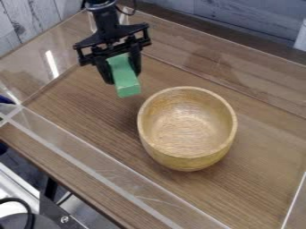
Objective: Remove the green block from inside the brown bowl and put it on the table
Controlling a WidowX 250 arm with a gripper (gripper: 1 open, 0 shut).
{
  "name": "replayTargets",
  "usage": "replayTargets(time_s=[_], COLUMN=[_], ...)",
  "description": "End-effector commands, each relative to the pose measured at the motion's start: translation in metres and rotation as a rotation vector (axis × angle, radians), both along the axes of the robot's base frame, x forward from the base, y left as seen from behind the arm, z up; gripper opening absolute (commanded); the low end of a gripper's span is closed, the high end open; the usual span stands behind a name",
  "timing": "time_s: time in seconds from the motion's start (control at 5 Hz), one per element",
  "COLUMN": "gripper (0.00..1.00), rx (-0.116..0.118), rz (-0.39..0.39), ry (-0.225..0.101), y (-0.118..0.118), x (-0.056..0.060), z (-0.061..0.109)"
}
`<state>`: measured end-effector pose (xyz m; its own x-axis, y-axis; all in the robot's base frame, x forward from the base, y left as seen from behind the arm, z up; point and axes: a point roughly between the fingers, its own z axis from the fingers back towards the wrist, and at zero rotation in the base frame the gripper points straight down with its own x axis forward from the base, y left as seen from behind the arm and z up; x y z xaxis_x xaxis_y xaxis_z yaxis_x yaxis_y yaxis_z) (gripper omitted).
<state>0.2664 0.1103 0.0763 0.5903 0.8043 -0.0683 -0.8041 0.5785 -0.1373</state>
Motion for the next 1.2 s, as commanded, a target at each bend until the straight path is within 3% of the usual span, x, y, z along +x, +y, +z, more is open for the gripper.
replayTargets(time_s=[0.0,0.2,1.0], gripper=[0.00,0.00,0.00], rx=[0.043,0.058,0.082], rz=[0.030,0.051,0.026], ry=[-0.040,-0.042,-0.047], y=[0.015,0.026,0.025], x=[0.003,-0.002,0.003], z=[-0.001,-0.011,-0.022])
